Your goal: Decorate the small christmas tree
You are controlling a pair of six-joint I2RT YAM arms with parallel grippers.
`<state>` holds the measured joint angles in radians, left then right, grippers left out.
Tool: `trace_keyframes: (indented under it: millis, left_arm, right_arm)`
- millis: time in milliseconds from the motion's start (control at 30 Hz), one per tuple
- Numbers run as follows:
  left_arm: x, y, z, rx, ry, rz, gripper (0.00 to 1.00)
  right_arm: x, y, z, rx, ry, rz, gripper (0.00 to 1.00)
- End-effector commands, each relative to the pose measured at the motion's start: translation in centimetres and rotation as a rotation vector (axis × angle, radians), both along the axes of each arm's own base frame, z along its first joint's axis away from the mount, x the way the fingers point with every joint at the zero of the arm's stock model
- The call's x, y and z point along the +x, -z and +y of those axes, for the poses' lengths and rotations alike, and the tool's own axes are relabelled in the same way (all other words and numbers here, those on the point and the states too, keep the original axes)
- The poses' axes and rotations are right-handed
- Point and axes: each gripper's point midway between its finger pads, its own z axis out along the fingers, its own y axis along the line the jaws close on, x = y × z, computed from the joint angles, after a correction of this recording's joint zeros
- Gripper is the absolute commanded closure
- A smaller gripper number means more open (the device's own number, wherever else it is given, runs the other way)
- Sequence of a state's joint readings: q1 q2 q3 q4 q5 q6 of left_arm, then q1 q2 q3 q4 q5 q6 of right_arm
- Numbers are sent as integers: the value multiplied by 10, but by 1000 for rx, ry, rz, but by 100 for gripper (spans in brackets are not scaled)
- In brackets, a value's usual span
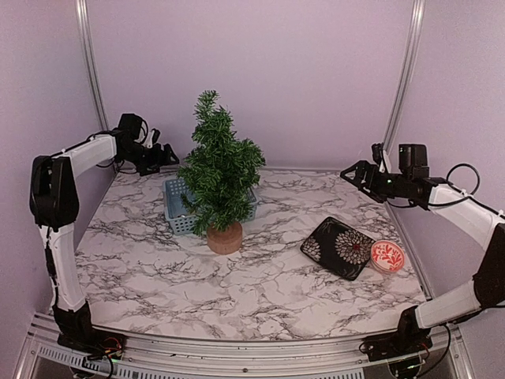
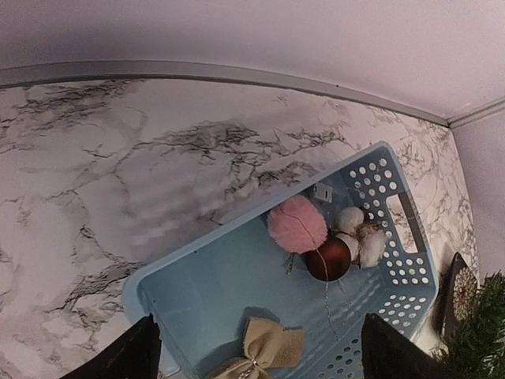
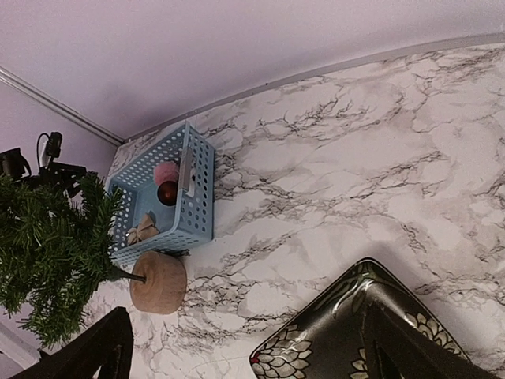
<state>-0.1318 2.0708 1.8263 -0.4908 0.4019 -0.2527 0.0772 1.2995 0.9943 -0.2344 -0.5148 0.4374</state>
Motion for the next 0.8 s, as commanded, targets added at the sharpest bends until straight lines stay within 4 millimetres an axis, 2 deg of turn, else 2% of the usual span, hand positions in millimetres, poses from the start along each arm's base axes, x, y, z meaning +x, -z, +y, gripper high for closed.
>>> trace_keyframes:
  millis: [0, 133, 233, 367, 433, 600, 767]
  left_arm:
    - [-10, 25, -30, -19, 55, 108, 15]
    - [-11, 50, -38, -7, 39, 173, 28]
    - [-13, 65, -32, 43, 2, 207, 32]
    - [-14, 75, -5, 162, -105, 232, 36]
    - [-15, 77, 18, 233, -201, 241, 34]
    - [-33, 88, 74, 325, -394, 317, 33]
    - [-57, 87, 110, 444, -472, 354, 33]
  right_arm:
    - [0, -7, 3, 61, -10, -21, 1]
    - [-1, -2, 3, 66, -6, -7, 1]
    - [0, 1, 4, 65, -8, 0, 1]
    - [1, 4, 4, 65, -12, 13, 1]
    - [2, 6, 4, 64, -11, 19, 1]
    - [3, 10, 3, 48, -12, 28, 1]
    - [5, 13, 3, 29, -21, 29, 1]
